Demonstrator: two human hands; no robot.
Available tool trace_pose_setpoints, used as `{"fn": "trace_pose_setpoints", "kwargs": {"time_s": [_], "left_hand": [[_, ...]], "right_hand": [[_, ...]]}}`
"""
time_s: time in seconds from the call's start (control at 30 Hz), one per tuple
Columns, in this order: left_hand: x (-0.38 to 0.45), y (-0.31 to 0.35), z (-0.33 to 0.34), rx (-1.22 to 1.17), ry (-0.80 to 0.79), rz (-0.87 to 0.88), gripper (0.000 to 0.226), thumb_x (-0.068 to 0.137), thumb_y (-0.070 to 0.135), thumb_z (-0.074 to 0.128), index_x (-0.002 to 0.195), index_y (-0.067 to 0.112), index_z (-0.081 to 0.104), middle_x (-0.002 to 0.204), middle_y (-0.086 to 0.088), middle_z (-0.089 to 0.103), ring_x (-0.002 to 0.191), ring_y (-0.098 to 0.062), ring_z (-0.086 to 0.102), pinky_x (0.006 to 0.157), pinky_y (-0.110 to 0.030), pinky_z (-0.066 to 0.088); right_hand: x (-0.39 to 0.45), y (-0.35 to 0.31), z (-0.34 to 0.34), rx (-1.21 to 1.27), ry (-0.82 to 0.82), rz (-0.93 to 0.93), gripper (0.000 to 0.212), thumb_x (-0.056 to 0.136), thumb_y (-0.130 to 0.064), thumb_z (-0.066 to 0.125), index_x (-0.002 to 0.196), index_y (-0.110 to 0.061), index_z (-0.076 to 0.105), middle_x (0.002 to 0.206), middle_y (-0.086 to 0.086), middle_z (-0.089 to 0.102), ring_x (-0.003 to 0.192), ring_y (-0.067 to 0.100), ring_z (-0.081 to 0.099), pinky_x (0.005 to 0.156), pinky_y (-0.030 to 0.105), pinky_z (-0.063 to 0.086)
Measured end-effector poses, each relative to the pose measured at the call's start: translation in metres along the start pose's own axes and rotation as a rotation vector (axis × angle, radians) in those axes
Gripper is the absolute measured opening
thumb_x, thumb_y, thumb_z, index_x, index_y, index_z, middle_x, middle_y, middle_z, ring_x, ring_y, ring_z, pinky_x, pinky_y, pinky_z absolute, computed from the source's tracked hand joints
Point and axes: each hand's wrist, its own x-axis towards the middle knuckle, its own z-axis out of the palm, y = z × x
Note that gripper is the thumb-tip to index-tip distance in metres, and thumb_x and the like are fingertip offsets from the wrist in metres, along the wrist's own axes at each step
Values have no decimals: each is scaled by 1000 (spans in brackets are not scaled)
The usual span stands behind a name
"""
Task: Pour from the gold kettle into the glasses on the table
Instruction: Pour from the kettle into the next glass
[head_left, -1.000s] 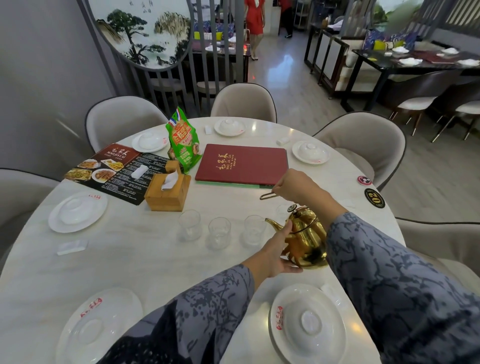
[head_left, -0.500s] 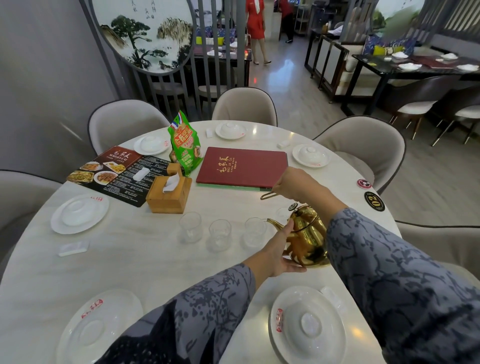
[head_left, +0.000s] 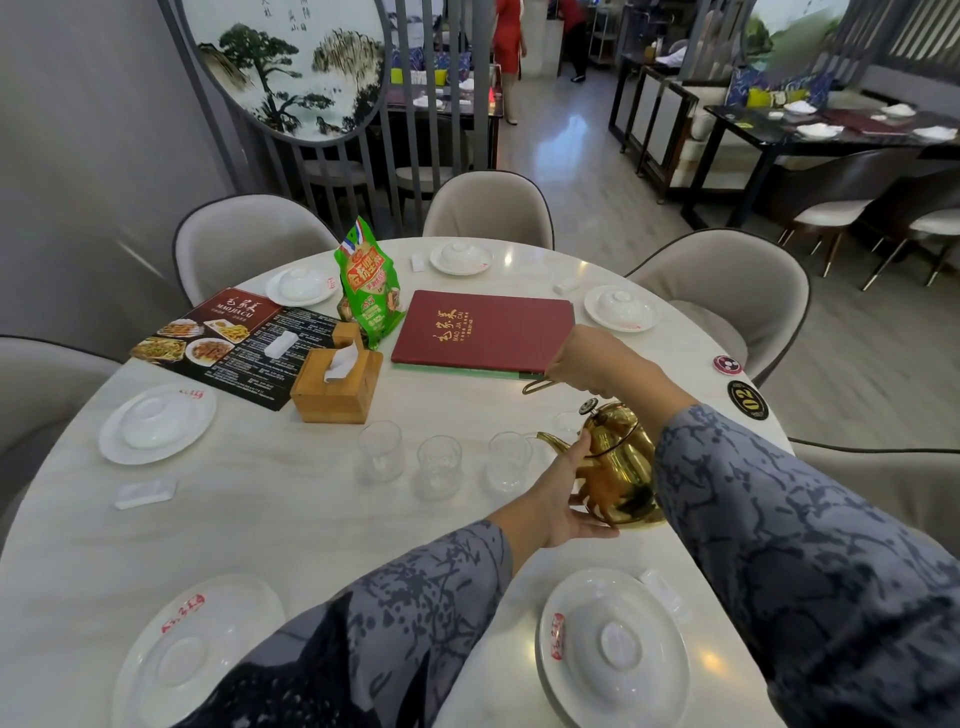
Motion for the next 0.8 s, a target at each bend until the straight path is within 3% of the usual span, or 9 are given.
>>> {"fn": "trace_pose_setpoints", "kwargs": {"time_s": [0.27,0.47,0.53,0.63,0.7,0.8], "left_hand": [[8,-3,-6,6,18,-11,63,82,62,62,130,28,38,150,-16,36,133,-42,42,97,-56,49],[18,-8,-14,24,66,-6,63,83,59,64,129,26,39,148,-14,38,134,-42,41,99,-57,47],[23,-11,-19,50,83,4,58,83,59,64,125,26,39,144,-13,42,133,-41,42,100,-57,46],[30,-14,-26,94,95,13,55,85,58,62,122,24,40,127,-10,46,132,-39,44,104,-57,45],[34,-15,-30,128,98,19,55,85,59,61,122,23,42,124,-9,48,129,-38,47,103,-56,46],[37,-16,-35,163,123,27,57,83,60,63,122,23,43,133,-12,50,126,-39,50,100,-56,48]], "right_hand": [[6,6,11,32,-2,44,11,90,-11,57,92,-3,65,69,9,56,51,22,47,47,29,37],[10,17,28,116,21,78,24,87,-11,56,64,-7,53,59,5,44,56,23,40,56,33,36],[10,23,34,154,37,83,24,87,-14,57,71,1,66,63,6,48,62,23,42,58,34,37],[10,31,44,231,54,88,30,88,-16,59,100,6,76,70,13,60,65,21,43,59,34,37],[8,34,49,266,65,75,33,87,-14,57,104,8,74,88,25,75,64,21,44,59,33,38],[0,37,52,311,93,47,32,86,-10,55,102,11,72,108,28,72,60,21,41,56,31,37]]}}
